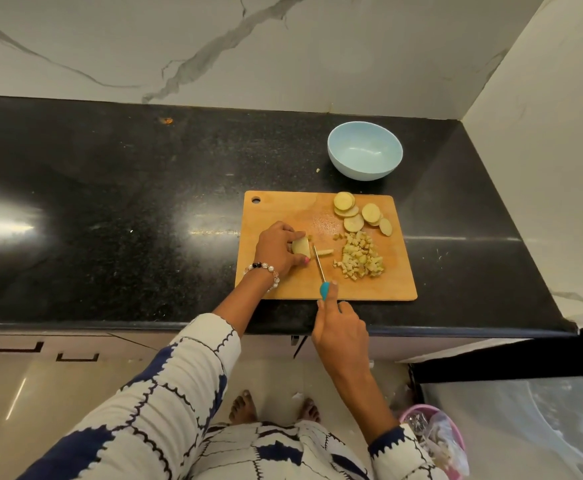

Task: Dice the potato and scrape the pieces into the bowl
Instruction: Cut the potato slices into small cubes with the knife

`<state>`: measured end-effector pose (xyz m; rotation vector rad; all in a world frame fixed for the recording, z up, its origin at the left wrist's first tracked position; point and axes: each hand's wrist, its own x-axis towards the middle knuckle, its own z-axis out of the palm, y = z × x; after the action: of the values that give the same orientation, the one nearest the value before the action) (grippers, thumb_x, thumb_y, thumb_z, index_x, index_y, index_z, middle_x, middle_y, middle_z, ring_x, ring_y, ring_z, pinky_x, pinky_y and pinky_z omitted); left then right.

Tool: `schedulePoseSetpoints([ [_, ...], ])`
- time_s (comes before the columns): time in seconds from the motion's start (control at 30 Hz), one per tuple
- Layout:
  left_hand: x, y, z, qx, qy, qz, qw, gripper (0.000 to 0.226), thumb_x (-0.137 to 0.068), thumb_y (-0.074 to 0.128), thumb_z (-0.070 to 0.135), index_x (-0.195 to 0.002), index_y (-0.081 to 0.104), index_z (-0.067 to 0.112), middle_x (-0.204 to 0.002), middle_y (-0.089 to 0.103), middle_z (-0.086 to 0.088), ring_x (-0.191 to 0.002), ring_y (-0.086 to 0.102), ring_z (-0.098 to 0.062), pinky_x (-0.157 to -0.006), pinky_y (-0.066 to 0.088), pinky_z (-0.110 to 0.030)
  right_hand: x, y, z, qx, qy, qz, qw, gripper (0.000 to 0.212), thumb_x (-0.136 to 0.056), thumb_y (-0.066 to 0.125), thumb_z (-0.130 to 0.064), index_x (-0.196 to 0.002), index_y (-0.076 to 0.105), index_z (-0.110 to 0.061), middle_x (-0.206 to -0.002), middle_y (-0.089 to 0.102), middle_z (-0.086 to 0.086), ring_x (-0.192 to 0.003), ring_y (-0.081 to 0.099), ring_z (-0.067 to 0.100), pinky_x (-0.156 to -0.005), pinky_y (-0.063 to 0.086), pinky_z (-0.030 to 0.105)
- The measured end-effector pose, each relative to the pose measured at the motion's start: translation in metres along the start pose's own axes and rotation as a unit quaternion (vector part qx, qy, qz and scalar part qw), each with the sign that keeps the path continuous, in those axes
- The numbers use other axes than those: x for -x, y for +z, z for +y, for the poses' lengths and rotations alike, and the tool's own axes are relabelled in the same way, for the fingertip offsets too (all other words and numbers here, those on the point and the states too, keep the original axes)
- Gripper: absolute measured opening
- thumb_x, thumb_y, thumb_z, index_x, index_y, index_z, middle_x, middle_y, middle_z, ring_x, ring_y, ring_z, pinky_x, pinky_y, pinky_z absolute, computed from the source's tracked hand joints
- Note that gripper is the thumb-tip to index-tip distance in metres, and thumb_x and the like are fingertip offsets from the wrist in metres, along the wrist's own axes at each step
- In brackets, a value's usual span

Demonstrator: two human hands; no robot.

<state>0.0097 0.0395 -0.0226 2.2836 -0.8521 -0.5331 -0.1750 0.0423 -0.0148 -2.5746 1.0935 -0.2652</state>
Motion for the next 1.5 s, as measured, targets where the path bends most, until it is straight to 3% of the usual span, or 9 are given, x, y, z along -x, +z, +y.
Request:
schedulePoseSetpoints([
  [0.1, 0.001, 0.0, -0.001, 0.004, 0.001, -0.002, 1.0, 0.066, -0.062, 0.084, 0.025, -0.123, 0.06, 0.017, -0.117, 0.054, 0.003, -0.08, 0.05, -0.01, -0.079, 0.042, -0.018, -0.01, 0.001, 0.003, -0.048, 0.006, 0.031, 0.998, 0.056, -0.097, 0.029, -0.033, -0.143, 0.035, -0.003, -0.085, 0.062, 0.015, -0.066, 0.058, 0.027, -0.053, 0.035, 0.033],
  [0.2, 0.001, 0.0, -0.001, 0.003, 0.003, 0.0, 1.0, 0.065, -0.064, 0.084, 0.026, -0.124, 0.059, 0.018, -0.117, 0.053, 0.003, -0.08, 0.05, -0.01, -0.079, 0.04, -0.017, -0.013, -0.001, 0.011, -0.08, 0.044, 0.055, 0.994, 0.052, -0.099, 0.03, -0.03, -0.142, 0.035, -0.001, -0.086, 0.063, 0.015, -0.073, 0.059, 0.026, -0.059, 0.041, 0.036],
  [0.33, 0.002, 0.001, -0.002, 0.01, 0.0, 0.002, 1.0, 0.065, -0.063, 0.084, 0.026, -0.124, 0.06, 0.018, -0.117, 0.054, 0.003, -0.081, 0.051, -0.01, -0.081, 0.043, -0.018, -0.005, 0.0, 0.017, -0.088, 0.065, 0.045, 0.993, 0.061, -0.094, 0.025, -0.036, -0.141, 0.035, 0.0, -0.075, 0.06, 0.011, -0.067, 0.056, 0.022, -0.056, 0.035, 0.032],
  [0.53, 0.002, 0.002, 0.0, 0.012, -0.008, -0.001, 1.0, 0.066, -0.064, 0.083, 0.026, -0.125, 0.058, 0.021, -0.115, 0.051, 0.005, -0.081, 0.048, -0.008, -0.078, 0.039, -0.017, -0.011, 0.006, 0.005, -0.099, 0.065, 0.008, 0.993, 0.049, -0.101, 0.036, -0.028, -0.143, 0.033, -0.003, -0.078, 0.06, 0.006, -0.069, 0.055, 0.016, -0.057, 0.039, 0.028],
  [0.67, 0.004, 0.001, -0.001, 0.019, -0.004, 0.0, 1.0, 0.064, -0.065, 0.083, 0.025, -0.125, 0.059, 0.021, -0.113, 0.051, 0.005, -0.079, 0.048, -0.008, -0.077, 0.039, -0.017, -0.024, 0.007, 0.0, -0.11, 0.058, -0.005, 0.992, 0.05, -0.1, 0.037, -0.028, -0.144, 0.032, -0.004, -0.082, 0.062, 0.008, -0.074, 0.059, 0.019, -0.063, 0.047, 0.033],
  [0.93, 0.003, 0.001, -0.001, 0.019, -0.003, 0.0, 1.0, 0.064, -0.067, 0.082, 0.025, -0.126, 0.057, 0.022, -0.114, 0.05, 0.005, -0.083, 0.05, -0.01, -0.079, 0.042, -0.019, -0.011, 0.005, 0.014, -0.123, 0.095, 0.031, 0.987, 0.048, -0.1, 0.039, -0.026, -0.141, 0.037, -0.001, -0.071, 0.057, 0.006, -0.065, 0.056, 0.017, -0.054, 0.039, 0.03],
  [1.07, 0.001, 0.0, -0.001, 0.009, 0.002, -0.011, 1.0, 0.063, -0.068, 0.081, 0.026, -0.126, 0.057, 0.024, -0.113, 0.048, 0.004, -0.083, 0.048, -0.01, -0.079, 0.041, -0.018, -0.003, 0.014, 0.006, -0.127, 0.078, 0.026, 0.989, 0.056, -0.098, 0.03, -0.035, -0.142, 0.035, -0.002, -0.07, 0.055, 0.004, -0.062, 0.053, 0.015, -0.051, 0.038, 0.028],
  [1.33, -0.002, 0.001, 0.0, -0.008, 0.009, -0.024, 1.0, 0.063, -0.068, 0.081, 0.028, -0.126, 0.057, 0.027, -0.111, 0.045, 0.0, -0.097, 0.048, -0.016, -0.093, 0.045, -0.029, -0.021, 0.013, -0.002, -0.103, 0.061, 0.001, 0.993, 0.051, -0.1, 0.036, -0.028, -0.145, 0.03, -0.004, -0.085, 0.062, 0.01, -0.075, 0.058, 0.019, -0.061, 0.039, 0.028],
  [1.5, 0.0, 0.003, -0.003, 0.012, 0.007, -0.013, 1.0, 0.073, -0.068, 0.081, 0.03, -0.133, 0.049, 0.023, -0.117, 0.045, 0.001, -0.088, 0.049, -0.012, -0.086, 0.043, -0.021, -0.029, 0.002, 0.005, -0.111, 0.044, -0.002, 0.993, 0.05, -0.1, 0.039, -0.028, -0.143, 0.033, -0.004, -0.079, 0.06, 0.007, -0.073, 0.057, 0.019, -0.063, 0.049, 0.037],
])
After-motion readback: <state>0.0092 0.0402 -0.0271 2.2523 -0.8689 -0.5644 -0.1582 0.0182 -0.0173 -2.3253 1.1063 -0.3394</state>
